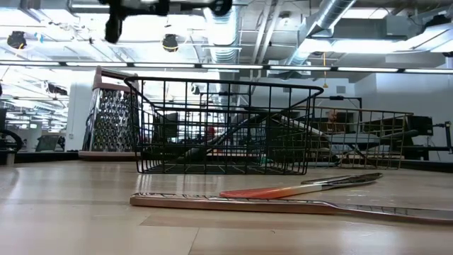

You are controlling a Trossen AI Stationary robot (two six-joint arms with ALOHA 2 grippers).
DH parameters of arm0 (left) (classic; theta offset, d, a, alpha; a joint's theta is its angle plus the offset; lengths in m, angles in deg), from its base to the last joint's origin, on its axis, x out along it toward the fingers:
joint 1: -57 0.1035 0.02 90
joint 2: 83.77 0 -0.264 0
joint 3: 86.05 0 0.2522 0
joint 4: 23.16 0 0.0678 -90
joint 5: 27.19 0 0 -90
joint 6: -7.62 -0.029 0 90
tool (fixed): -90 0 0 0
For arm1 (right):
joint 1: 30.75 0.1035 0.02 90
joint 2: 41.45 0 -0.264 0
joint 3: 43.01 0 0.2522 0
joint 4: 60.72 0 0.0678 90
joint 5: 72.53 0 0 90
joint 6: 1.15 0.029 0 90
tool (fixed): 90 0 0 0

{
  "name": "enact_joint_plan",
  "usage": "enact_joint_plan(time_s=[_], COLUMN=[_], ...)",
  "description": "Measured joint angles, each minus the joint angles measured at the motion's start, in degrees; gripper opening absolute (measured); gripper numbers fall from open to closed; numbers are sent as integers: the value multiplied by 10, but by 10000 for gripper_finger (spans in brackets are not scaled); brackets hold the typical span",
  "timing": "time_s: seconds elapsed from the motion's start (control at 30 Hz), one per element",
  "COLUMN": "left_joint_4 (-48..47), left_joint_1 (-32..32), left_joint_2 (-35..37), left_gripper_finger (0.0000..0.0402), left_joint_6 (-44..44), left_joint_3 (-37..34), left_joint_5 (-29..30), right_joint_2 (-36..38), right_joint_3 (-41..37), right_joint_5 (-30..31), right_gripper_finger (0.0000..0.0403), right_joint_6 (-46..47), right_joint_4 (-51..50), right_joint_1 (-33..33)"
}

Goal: Pick & Place Kitchen Items
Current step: Put the slotted serving spoon into the top left wire basket

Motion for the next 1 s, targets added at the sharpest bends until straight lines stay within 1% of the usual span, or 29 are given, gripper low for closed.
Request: enact_joint_plan(time_s=[0.07,0.17,0.4,0.6,0.7,0.87,1.0], left_joint_4=[-2,-8,-74,-109,-122,-141,-168], left_joint_1=[43,104,235,336,377,423,445], left_joint_2=[0,-8,-44,-74,-82,-84,-84], left_gripper_finger=[58,59,59,60,60,60,60], left_joint_6=[0,12,24,22,31,83,113], left_joint_3=[0,0,1,1,1,1,1], left_joint_5=[-27,-85,-211,-312,-369,-450,-493], right_joint_2=[0,0,0,0,0,0,0], right_joint_3=[0,0,0,0,0,0,0], right_joint_5=[0,0,0,0,0,0,0], right_gripper_finger=[317,317,317,317,317,317,317], right_joint_6=[1,5,6,6,6,6,6], right_joint_4=[0,0,5,7,7,7,7], right_joint_1=[0,0,0,0,0,0,0])
